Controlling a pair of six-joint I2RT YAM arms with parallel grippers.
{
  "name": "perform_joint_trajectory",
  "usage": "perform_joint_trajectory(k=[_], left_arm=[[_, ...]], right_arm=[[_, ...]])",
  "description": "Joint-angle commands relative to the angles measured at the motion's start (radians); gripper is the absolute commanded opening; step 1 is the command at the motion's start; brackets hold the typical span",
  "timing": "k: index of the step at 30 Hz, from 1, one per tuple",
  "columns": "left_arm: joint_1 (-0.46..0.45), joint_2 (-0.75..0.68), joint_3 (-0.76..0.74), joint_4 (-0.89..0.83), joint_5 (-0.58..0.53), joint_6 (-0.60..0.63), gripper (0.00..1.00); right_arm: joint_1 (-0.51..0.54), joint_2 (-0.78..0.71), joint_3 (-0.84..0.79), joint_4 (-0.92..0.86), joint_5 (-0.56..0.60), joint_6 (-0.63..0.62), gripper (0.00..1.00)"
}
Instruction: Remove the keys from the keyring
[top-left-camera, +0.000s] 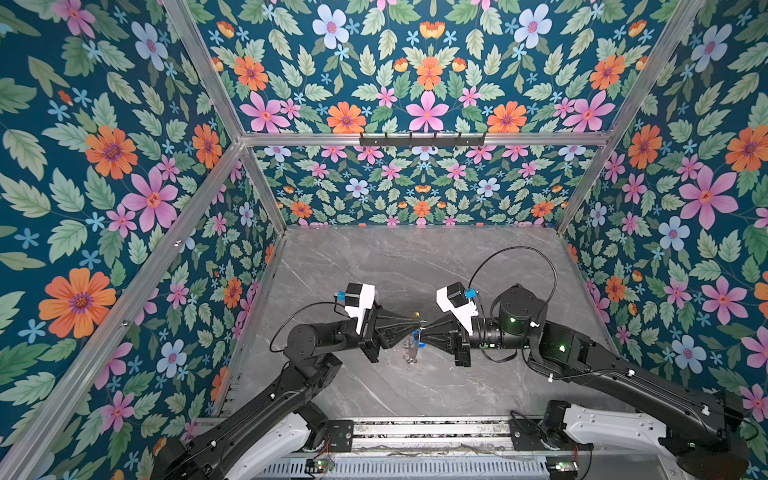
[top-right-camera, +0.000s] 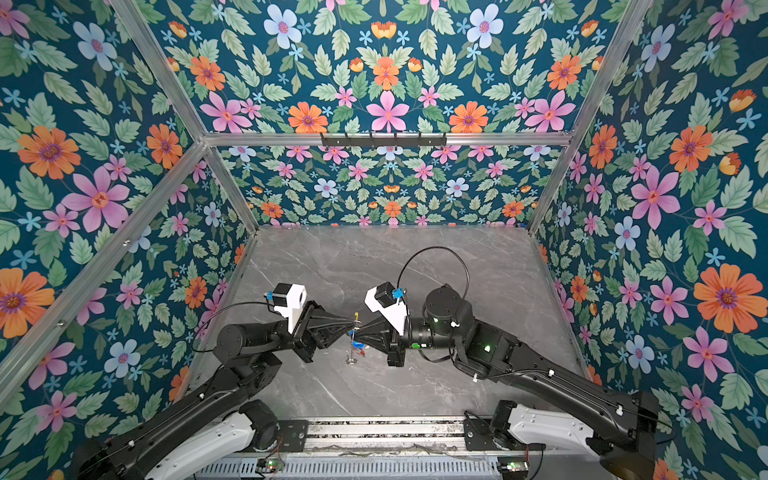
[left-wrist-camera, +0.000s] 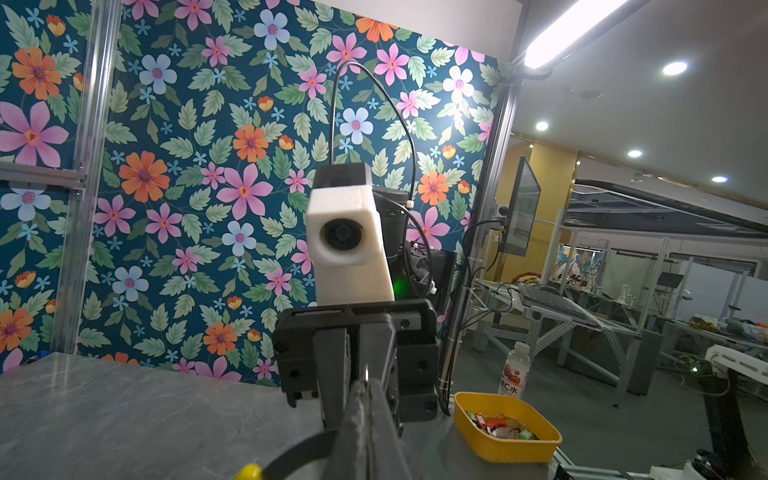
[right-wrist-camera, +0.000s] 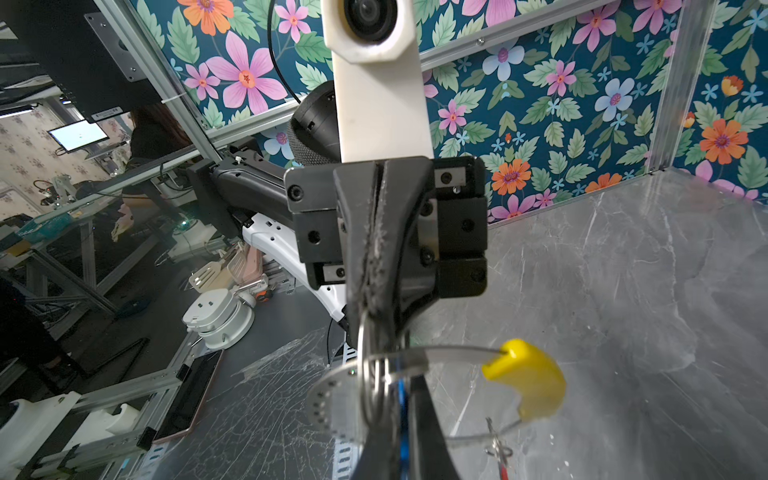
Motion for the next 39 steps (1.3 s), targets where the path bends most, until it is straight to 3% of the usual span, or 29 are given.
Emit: perform_joint_trajectory(k=[1,3,6,10,17,22,27,33,39], left_arm=[[-0.001,-0.017,0.023,-0.023,0.005,0.038,0.0],[0.0,-0.024,0.039,-0.07,0.008,0.065,0.0],[0.0,-0.027,0.059,-0.12,0.011,0.091,0.0],[0.0,-0.028,0.066,-0.146,0.01,0.105,0.0],[0.0,-0.036,0.055,-0.171,-0.018,0.133,0.0],[-0.001,-0.039,0.045,-0.171,-0.038,0.142,0.0],[0.0,-0.048,0.036,-0.179,-0.064,0.151,0.0],[0.0,-0.057,0.034,-0.187,-0.072,0.159,0.0],[-0.001,-0.058,0.03,-0.188,-0.074,0.161,0.0]], right_arm=[[0.001,-0.022,-0.016,0.005,0.022,0.018,0.0],[0.001,-0.042,-0.028,-0.004,0.037,0.026,0.04],[0.002,-0.061,-0.026,-0.022,0.022,0.034,0.21],[0.001,-0.093,-0.024,-0.04,0.023,0.036,0.35],[0.002,-0.172,-0.063,0.042,0.109,0.065,0.43],[0.001,-0.163,-0.06,0.109,0.148,0.101,0.43],[-0.004,-0.106,-0.017,0.124,0.074,0.106,0.43],[-0.01,-0.085,-0.015,0.141,0.074,0.117,0.24],[-0.016,-0.074,-0.018,0.153,0.066,0.131,0.21]])
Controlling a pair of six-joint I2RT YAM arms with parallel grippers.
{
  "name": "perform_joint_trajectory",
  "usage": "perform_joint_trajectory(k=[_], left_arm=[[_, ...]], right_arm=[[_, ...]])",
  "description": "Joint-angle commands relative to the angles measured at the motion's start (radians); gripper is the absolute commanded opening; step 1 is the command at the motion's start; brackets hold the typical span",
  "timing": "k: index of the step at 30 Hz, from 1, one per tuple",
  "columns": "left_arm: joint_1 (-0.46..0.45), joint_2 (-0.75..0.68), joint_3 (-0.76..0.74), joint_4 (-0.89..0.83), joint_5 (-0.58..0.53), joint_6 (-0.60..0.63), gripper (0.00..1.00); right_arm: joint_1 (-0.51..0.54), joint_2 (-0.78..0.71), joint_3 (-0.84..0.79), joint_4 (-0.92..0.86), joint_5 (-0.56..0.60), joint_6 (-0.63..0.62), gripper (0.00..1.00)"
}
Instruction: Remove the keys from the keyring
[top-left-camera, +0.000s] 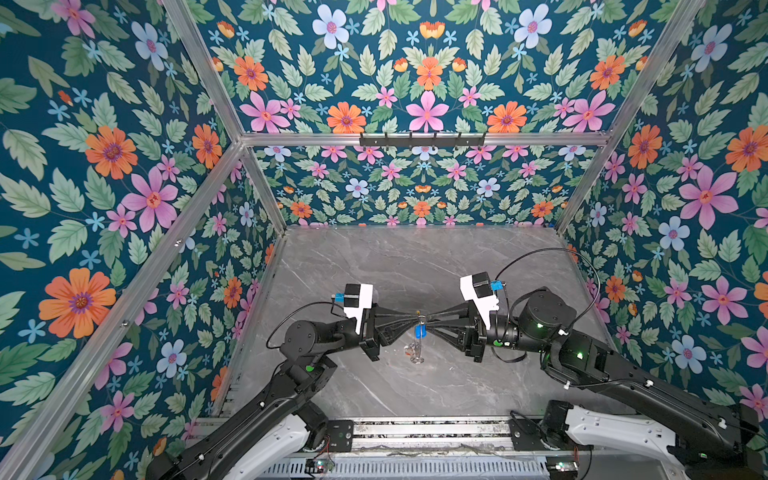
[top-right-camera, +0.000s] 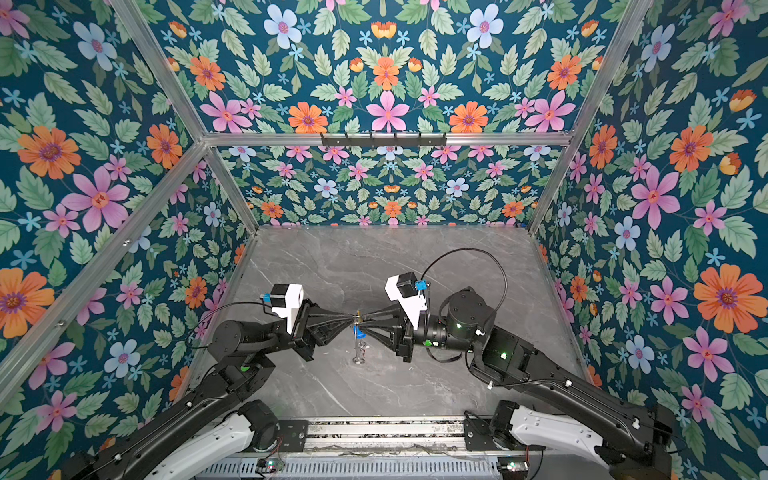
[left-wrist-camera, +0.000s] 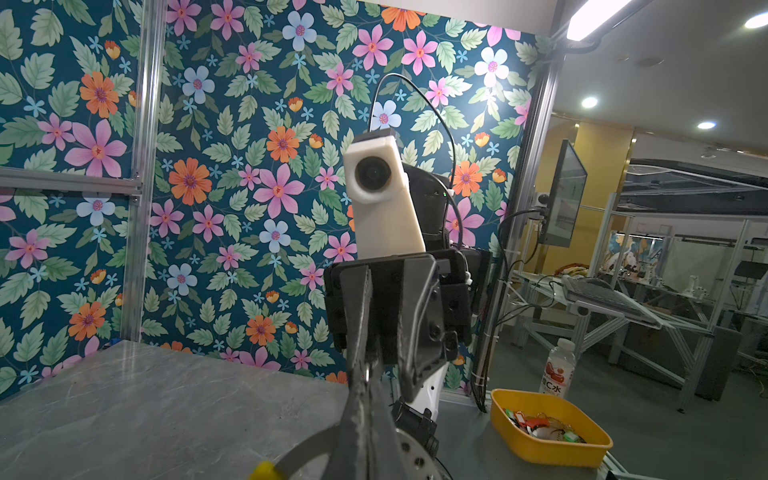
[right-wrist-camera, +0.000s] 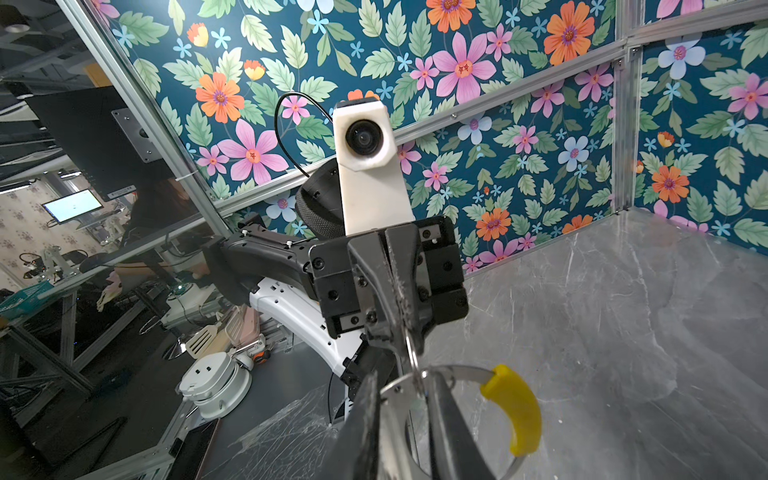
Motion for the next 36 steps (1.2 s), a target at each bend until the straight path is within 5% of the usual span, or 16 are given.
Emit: perform_joint_trajectory(k=[1,17,21,27,36], left_arm=[[0.001,0.0,-0.002,0.015,-0.005,0.011,0.0],[0.001,0.011,0.008,0.009,-0.005,0.01,0.0],[0.001,0.001,0.045,-0.13,-0.015,0.042,0.01],[0.002,-0.002,0.087,-0.287,0.013,0.068,0.21],[0.003,0.069,0.229,-0.554,0.146,0.144,0.28]], right_arm=[[-0.003,0.004,-0.001,0.063,-0.014,0.022,0.21],[-0.009,0.02,0.007,0.052,-0.033,0.031,0.0],[-0.017,0.011,0.024,-0.024,-0.022,0.026,0.0],[-0.086,0.002,0.065,-0.185,-0.101,0.039,0.0],[-0.153,0.048,0.215,-0.522,-0.2,-0.078,0.0]])
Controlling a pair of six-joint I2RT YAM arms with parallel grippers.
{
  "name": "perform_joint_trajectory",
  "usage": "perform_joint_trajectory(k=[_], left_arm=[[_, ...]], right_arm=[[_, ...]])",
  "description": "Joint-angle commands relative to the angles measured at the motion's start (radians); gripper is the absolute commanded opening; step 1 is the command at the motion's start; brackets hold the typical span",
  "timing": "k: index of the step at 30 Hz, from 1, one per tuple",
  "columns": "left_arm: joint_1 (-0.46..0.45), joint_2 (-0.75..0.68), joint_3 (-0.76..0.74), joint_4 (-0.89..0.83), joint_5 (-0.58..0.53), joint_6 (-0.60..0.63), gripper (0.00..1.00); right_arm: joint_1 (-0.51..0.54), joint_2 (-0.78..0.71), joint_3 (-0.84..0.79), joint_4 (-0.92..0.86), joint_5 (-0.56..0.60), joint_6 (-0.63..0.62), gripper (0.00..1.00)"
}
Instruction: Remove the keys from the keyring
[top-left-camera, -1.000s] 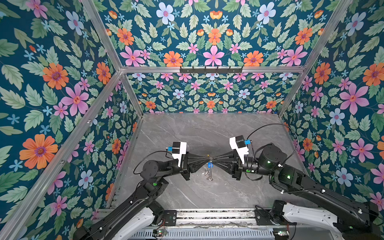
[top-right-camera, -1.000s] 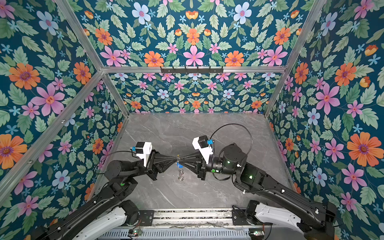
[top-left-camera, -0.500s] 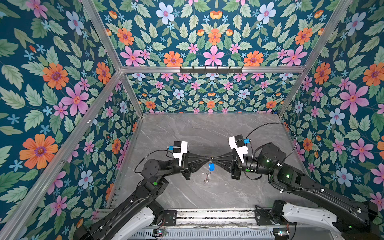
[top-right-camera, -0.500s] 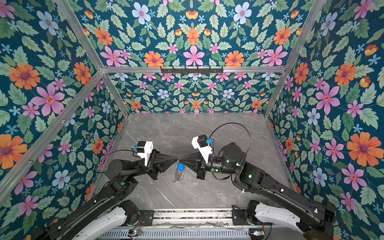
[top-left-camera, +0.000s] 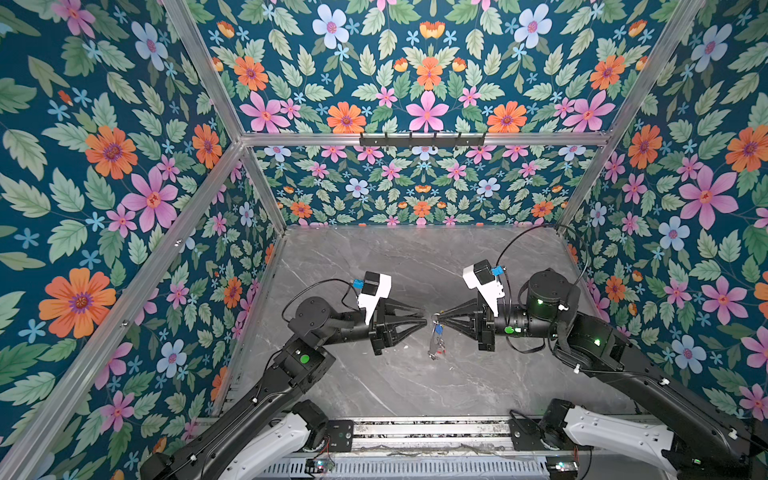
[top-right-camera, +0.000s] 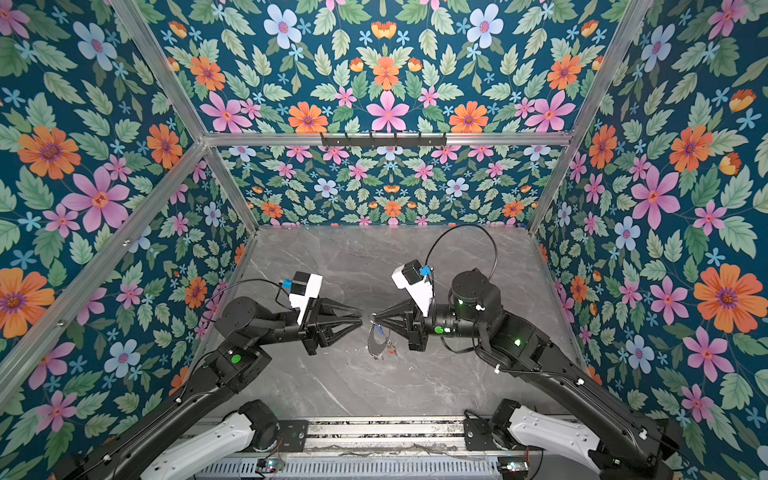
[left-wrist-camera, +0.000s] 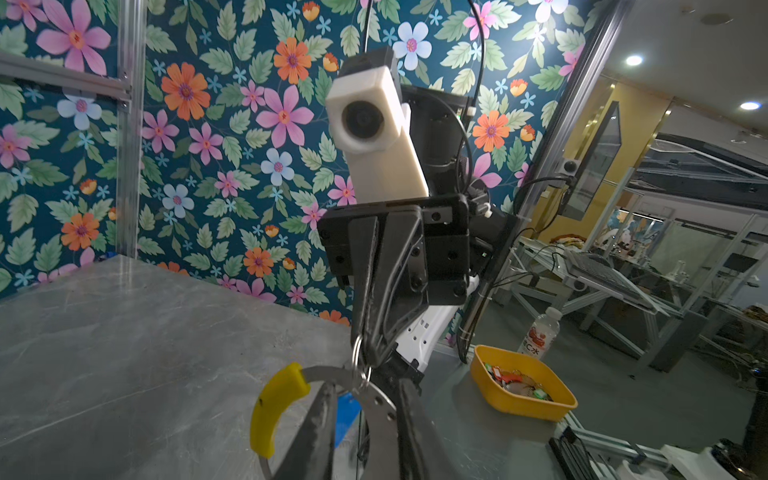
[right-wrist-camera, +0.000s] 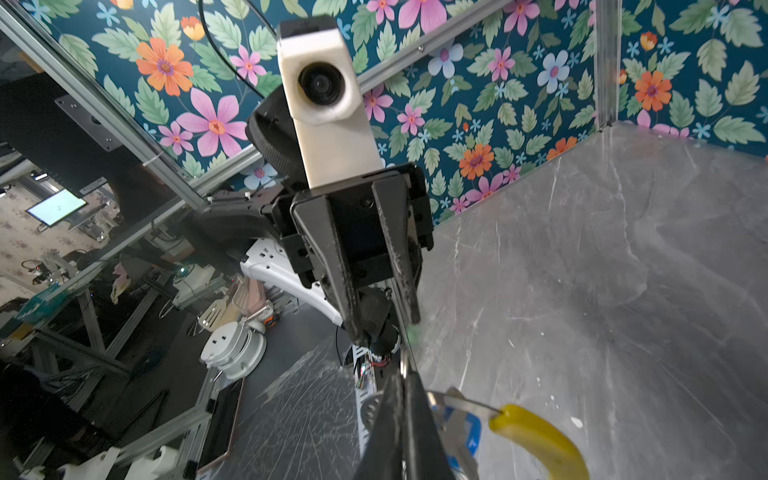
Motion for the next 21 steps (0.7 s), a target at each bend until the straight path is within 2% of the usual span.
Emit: perform_joint_trajectory(k=[1,6,9,16,21], left_arm=[[0.0,0.018,0.045,-0.133,0.074,0.058,0.29],[0.002,0.045,0.095,-0.215,0.121,0.079,0.3],[0.0,0.064,0.111,-0.235,0.149,0.079,0.22],[0.0,0.103,0.133,-0.251,0.196,0.08,0.24],[0.0,0.12,0.14,-0.242,0.249,0.07,0.17]], right_arm=[[-0.002,0.02,0.052,-0.165,-0.044,-0.083,0.0],[-0.004,0.046,0.097,-0.228,-0.053,-0.113,0.0],[-0.004,0.054,0.107,-0.231,-0.065,-0.116,0.0],[-0.004,0.071,0.115,-0.225,-0.084,-0.115,0.0],[-0.004,0.073,0.119,-0.226,-0.07,-0.117,0.0]])
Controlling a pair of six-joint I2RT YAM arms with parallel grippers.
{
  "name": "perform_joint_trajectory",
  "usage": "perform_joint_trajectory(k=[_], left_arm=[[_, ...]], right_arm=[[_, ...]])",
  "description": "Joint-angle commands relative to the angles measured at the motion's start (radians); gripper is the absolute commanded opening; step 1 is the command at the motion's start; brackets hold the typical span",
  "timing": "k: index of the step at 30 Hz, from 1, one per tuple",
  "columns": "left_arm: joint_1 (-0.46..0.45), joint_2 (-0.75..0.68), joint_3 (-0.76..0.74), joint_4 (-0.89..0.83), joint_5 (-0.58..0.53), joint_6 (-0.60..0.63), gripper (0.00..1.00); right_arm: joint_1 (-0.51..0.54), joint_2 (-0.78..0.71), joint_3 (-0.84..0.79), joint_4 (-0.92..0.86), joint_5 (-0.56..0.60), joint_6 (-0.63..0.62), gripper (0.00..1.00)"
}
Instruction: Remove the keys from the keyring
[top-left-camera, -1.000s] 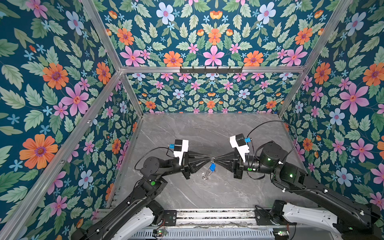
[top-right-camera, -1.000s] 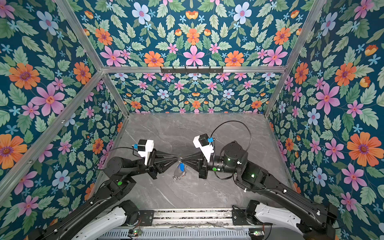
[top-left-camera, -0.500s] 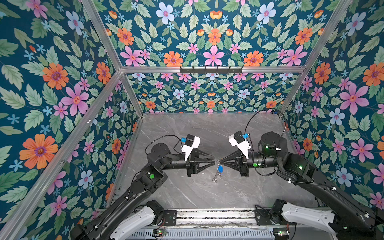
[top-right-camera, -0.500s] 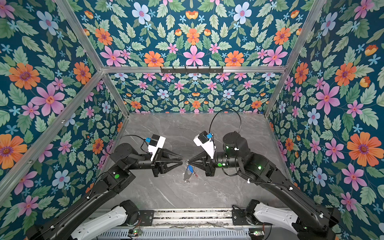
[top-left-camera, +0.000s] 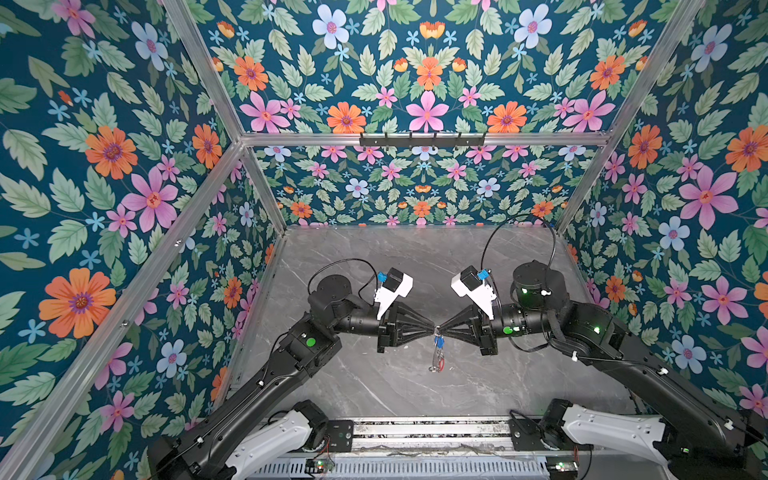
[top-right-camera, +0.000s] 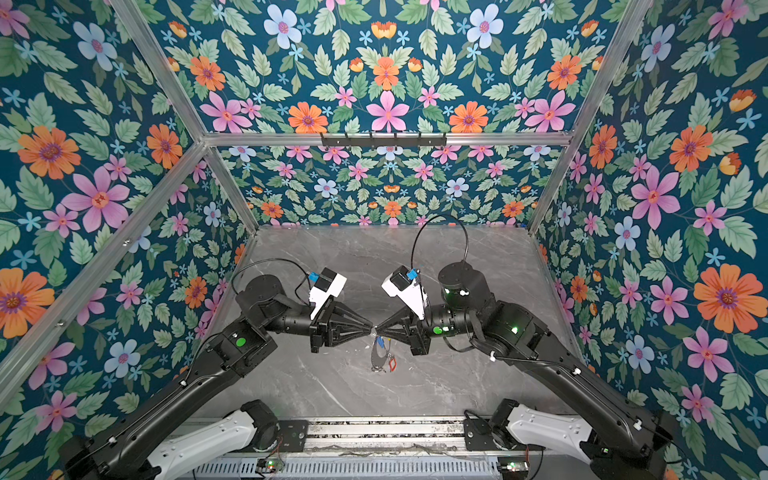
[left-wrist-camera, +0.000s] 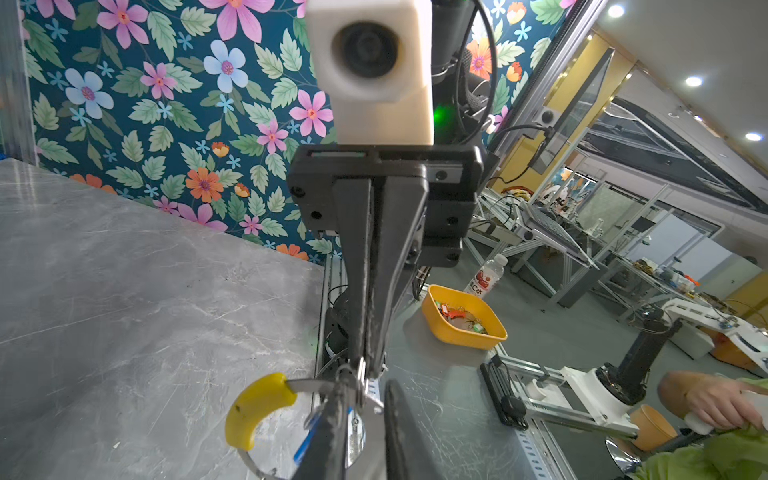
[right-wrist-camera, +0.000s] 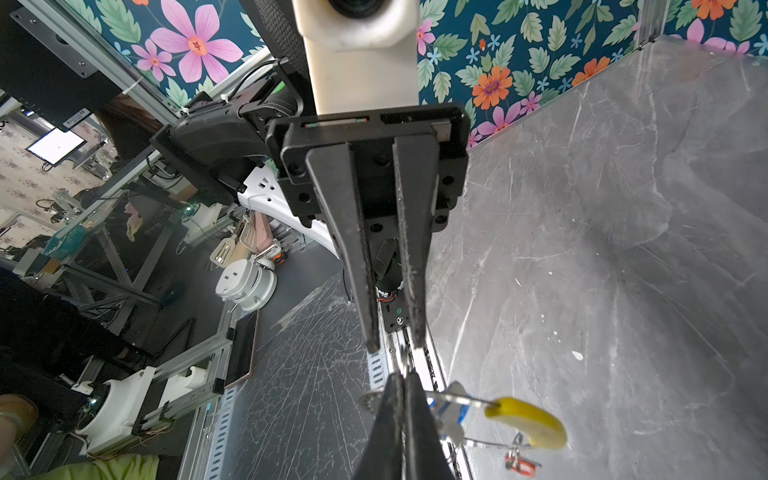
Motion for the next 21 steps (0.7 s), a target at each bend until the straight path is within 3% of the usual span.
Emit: perform_joint_trajectory(k=[1,6,16,21], left_arm=[[0.0,0.007,0.005,0.021,0.064,-0.001,0.17],[0.0,0.023,0.005,0.053,0.111,-0.034,0.16],[0.0,0.037,0.011,0.051,0.109,-0.038,0.05],[0.0,0.042,0.02,0.045,0.1,-0.037,0.06]], right_arm=[[0.001,0.002,0.009,0.01,-0.004,-0.015,0.0],[0.001,0.009,0.013,0.007,0.012,-0.021,0.0],[0.0,0.021,0.022,-0.006,0.018,-0.028,0.0],[0.0,0.032,0.035,-0.022,0.014,-0.036,0.0]])
